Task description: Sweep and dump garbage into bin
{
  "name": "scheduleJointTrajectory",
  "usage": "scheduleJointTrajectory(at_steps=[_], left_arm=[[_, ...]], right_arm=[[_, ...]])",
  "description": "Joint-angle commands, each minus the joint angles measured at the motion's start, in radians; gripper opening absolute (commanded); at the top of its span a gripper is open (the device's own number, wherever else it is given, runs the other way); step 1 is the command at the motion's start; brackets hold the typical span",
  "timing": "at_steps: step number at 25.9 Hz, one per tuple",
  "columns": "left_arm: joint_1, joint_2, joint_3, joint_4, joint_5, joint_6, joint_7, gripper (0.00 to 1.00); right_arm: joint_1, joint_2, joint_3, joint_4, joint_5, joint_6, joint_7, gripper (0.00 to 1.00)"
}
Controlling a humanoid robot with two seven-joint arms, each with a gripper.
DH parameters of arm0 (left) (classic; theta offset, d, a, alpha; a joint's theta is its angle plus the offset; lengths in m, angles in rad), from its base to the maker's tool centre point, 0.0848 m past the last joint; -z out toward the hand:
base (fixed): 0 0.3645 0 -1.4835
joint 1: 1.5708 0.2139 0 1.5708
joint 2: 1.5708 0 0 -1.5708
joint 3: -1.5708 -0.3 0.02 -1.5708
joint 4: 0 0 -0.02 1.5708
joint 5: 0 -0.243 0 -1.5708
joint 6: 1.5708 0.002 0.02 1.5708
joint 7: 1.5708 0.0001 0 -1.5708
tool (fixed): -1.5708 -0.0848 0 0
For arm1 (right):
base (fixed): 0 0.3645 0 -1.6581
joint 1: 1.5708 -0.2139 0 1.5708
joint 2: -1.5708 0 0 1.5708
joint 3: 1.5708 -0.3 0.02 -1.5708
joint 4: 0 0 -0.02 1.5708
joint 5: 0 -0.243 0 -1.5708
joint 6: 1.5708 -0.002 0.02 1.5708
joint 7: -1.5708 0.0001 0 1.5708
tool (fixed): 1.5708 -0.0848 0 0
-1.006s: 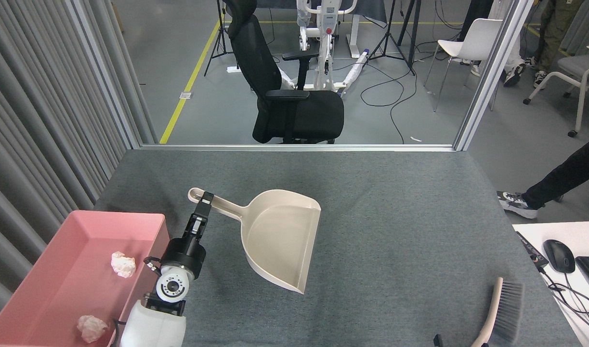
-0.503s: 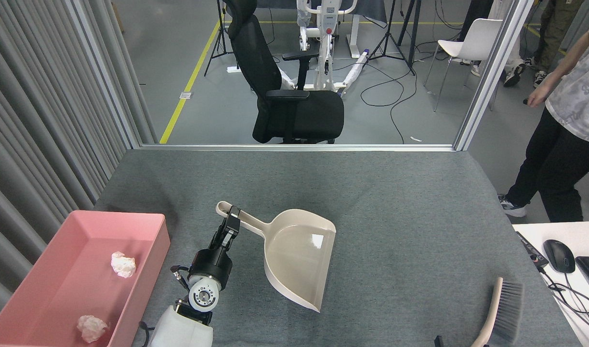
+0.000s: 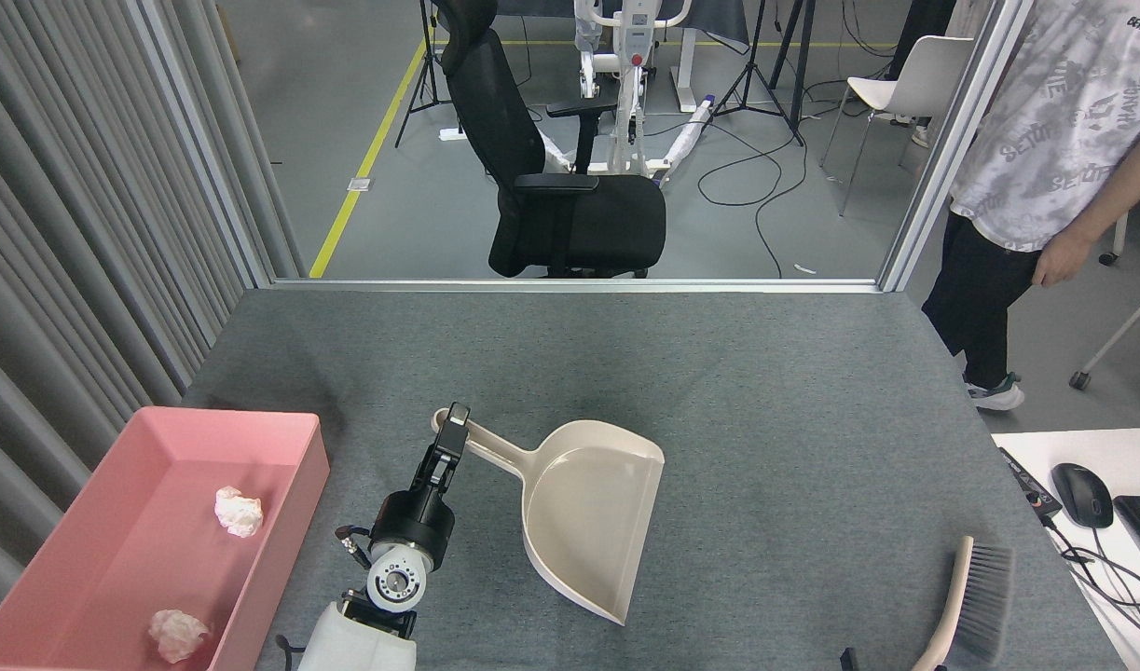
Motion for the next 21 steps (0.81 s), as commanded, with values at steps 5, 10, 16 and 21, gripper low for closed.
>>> scheduleJointTrajectory(at_steps=[5, 10, 16, 21], left_arm=[[0.017, 0.0, -0.033, -0.023, -0.013, -0.004, -0.002, 0.99], [0.092, 0.015, -0.11, -0.08, -0.127, -0.013, -0.017, 0.99], [0.195, 0.139, -0.114, -0.221, -0.155, -0.036, -0.04, 0.99], [0.255, 0.299, -0.113, -0.372, -0.155, -0.079, -0.04, 0.99]], right_arm=[[0.0, -0.001, 0.0, 0.0, 0.0, 0.001, 0.003, 0.98], [-0.002, -0.004, -0.002, 0.0, 0.0, -0.001, 0.003, 0.98], [-0.002, -0.003, -0.002, -0.002, 0.0, -0.005, 0.003, 0.98], [0.001, 0.002, -0.002, -0.015, -0.011, -0.033, 0.013, 0.98]])
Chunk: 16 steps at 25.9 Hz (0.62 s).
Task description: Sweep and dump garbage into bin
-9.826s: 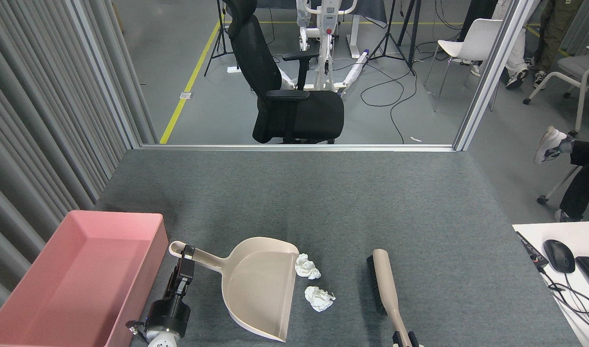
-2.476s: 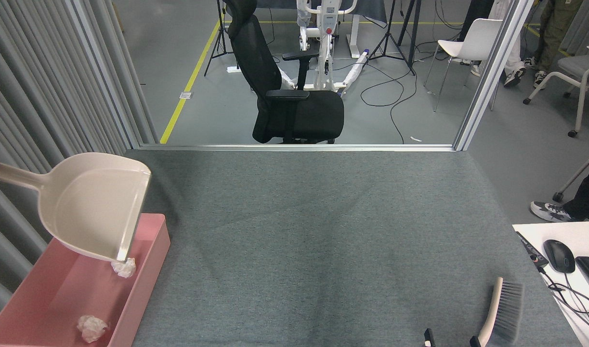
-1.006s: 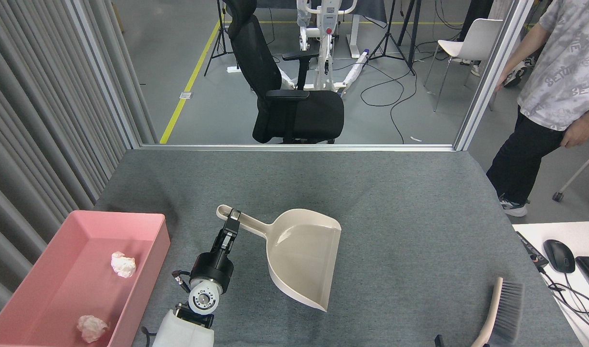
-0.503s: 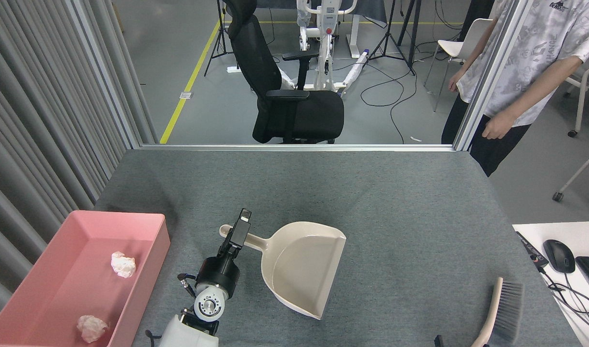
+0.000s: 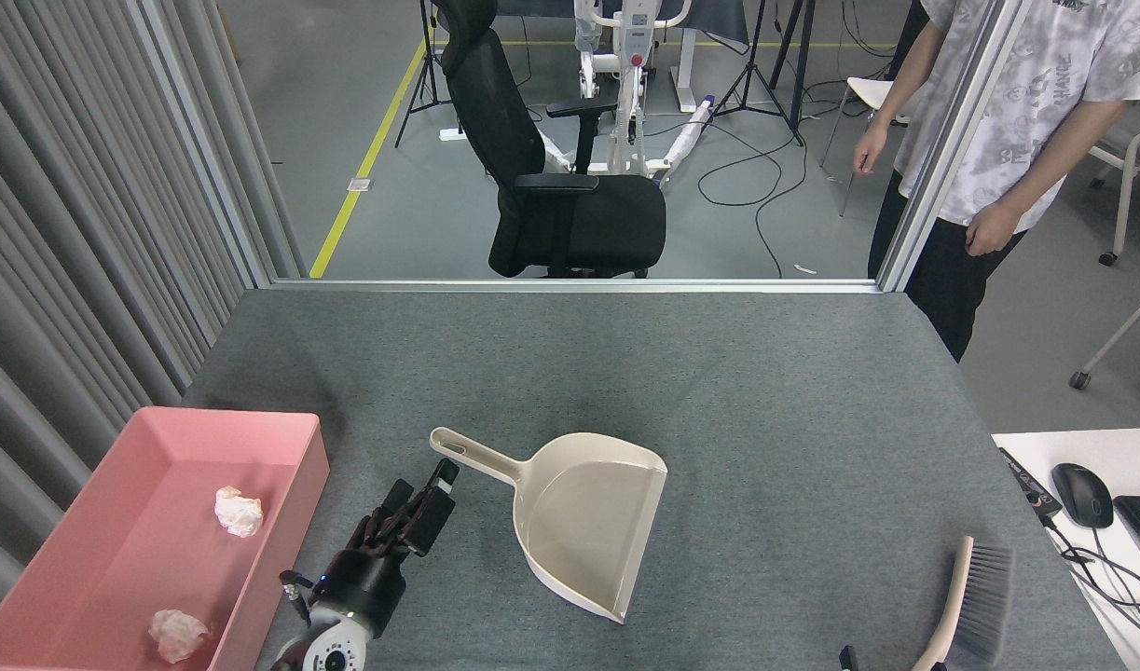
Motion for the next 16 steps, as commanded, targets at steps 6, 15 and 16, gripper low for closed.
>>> scheduleJointTrajectory(at_steps=[6, 15, 16], left_arm=[[0.062, 0.289, 0.003, -0.22, -0.009, -0.021, 0.01, 0.99], [0.122, 0.332, 0.017, -0.317, -0.264, 0.004, 0.028, 0.99], [0.13, 0.33, 0.028, -0.322, -0.264, 0.01, 0.028, 0.99]], right_arm=[[0.003, -0.013, -0.061, -0.059, -0.053, -0.083, 0.069, 0.98], [-0.095, -0.054, -0.066, -0.088, -0.048, -0.09, 0.072, 0.98], [-0.117, -0.067, -0.066, -0.088, -0.048, -0.089, 0.073, 0.98]])
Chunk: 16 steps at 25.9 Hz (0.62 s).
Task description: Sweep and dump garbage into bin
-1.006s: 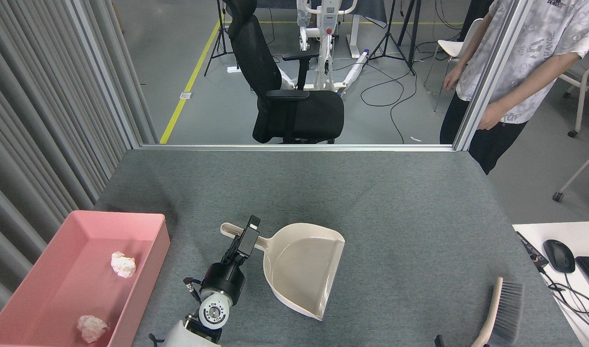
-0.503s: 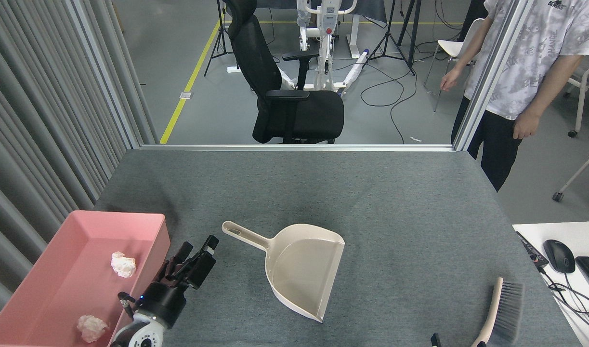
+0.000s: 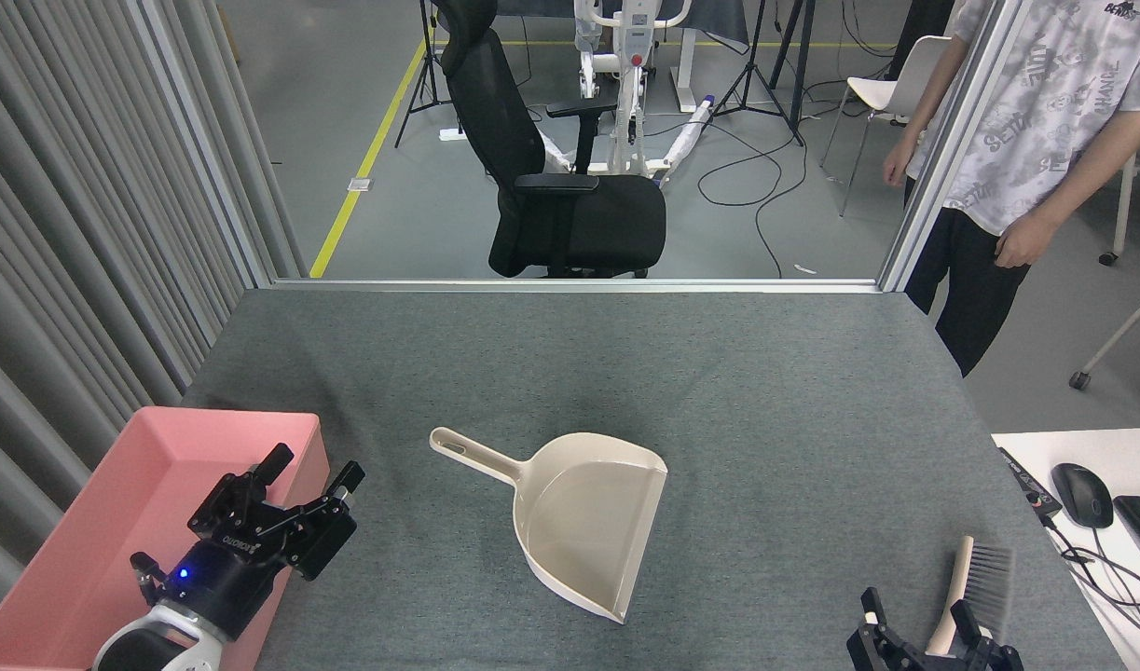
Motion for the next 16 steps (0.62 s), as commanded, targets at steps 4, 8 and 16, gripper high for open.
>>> scheduleJointTrajectory(at_steps=[4, 8, 16], left_arm=[[0.061, -0.002, 0.053, -0.041, -0.155, 0.042, 0.012, 0.99], [0.116, -0.036, 0.098, -0.081, -0.335, 0.063, 0.014, 0.99], [0.133, -0.171, 0.124, -0.087, -0.485, 0.158, 0.012, 0.99]], right_arm=[[-0.106, -0.032, 0.004, -0.003, 0.006, 0.005, 0.038, 0.98], [-0.147, -0.023, 0.024, 0.0, 0.04, 0.007, 0.097, 0.98], [-0.136, 0.023, 0.058, -0.006, 0.072, 0.019, 0.098, 0.98]])
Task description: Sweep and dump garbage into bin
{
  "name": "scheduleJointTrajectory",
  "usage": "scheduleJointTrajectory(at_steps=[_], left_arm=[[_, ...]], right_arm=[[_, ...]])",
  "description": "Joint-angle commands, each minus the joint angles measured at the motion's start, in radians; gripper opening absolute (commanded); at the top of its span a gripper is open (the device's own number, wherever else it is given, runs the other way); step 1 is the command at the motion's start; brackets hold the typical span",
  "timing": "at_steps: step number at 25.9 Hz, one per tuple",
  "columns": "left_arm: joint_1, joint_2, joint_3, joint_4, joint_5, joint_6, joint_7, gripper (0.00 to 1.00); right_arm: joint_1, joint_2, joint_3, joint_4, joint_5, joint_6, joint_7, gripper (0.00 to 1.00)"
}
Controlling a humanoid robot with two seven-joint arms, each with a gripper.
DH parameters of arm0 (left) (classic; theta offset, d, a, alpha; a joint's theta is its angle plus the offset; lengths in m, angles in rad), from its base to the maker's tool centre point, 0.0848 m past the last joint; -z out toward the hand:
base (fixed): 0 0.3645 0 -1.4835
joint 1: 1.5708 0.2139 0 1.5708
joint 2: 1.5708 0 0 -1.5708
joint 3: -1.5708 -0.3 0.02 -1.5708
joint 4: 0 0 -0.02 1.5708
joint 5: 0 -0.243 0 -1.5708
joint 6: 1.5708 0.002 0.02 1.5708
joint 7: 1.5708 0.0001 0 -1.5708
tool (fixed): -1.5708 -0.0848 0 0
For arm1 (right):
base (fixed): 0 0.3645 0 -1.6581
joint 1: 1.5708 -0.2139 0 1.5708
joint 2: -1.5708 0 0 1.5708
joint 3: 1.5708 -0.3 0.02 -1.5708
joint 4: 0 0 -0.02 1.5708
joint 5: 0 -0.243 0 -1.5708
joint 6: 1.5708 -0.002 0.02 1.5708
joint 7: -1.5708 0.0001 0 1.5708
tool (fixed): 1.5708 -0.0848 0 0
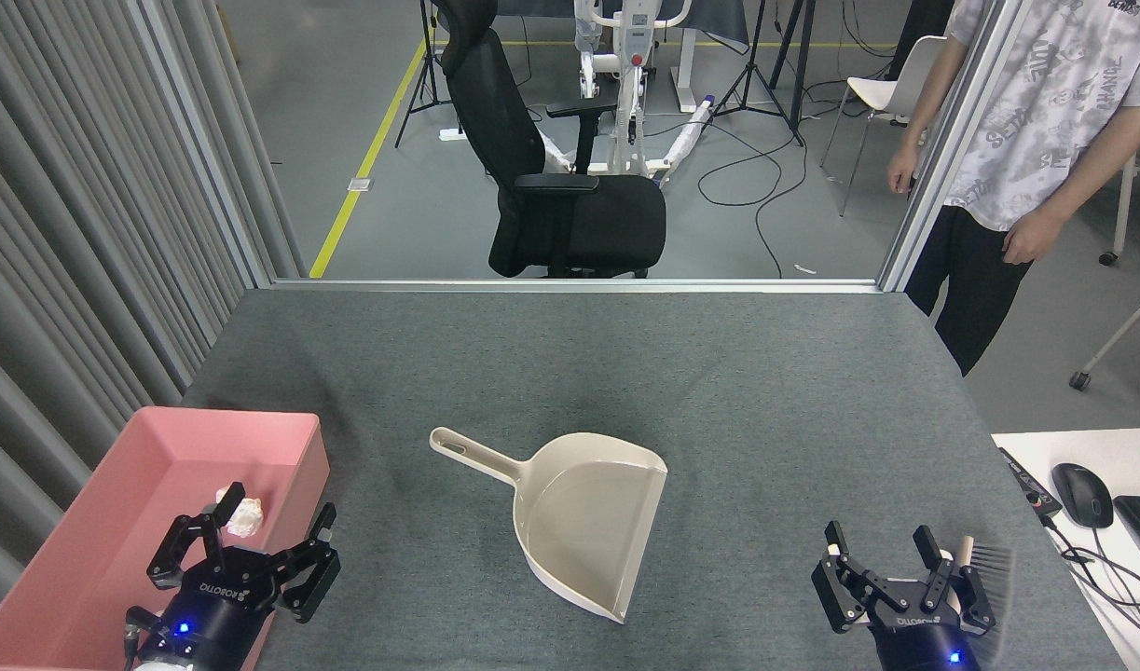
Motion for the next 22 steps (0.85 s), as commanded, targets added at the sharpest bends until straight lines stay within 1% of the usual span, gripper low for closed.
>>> scheduleJointTrajectory(at_steps=[1, 5, 6, 11, 13, 22], left_arm=[[0.003, -0.044, 0.006, -0.002, -0.023, 0.018, 0.004, 0.99], [-0.006, -0.056, 0.008, 0.0, -0.021, 0.061, -0.014, 0.99], [-0.007, -0.058, 0.008, 0.0, -0.018, 0.067, -0.02, 0.99], [-0.012, -0.074, 0.006, 0.0, -0.017, 0.069, -0.017, 0.99], [-0.013, -0.081, 0.006, 0.0, -0.017, 0.067, -0.017, 0.99], [-0.013, -0.081, 0.006, 0.001, -0.017, 0.067, -0.019, 0.99]], right_arm=[[0.012, 0.012, 0.007, -0.007, 0.004, -0.009, 0.001, 0.98], [0.037, 0.014, 0.04, -0.013, 0.004, -0.055, -0.002, 0.98], [0.04, 0.017, 0.04, -0.024, 0.004, -0.052, -0.004, 0.96], [0.049, 0.077, 0.041, -0.036, 0.001, -0.064, -0.004, 0.97], [0.049, 0.089, 0.041, -0.036, 0.0, -0.082, -0.004, 0.97], [0.05, 0.087, 0.04, -0.041, -0.002, -0.092, -0.008, 0.97]])
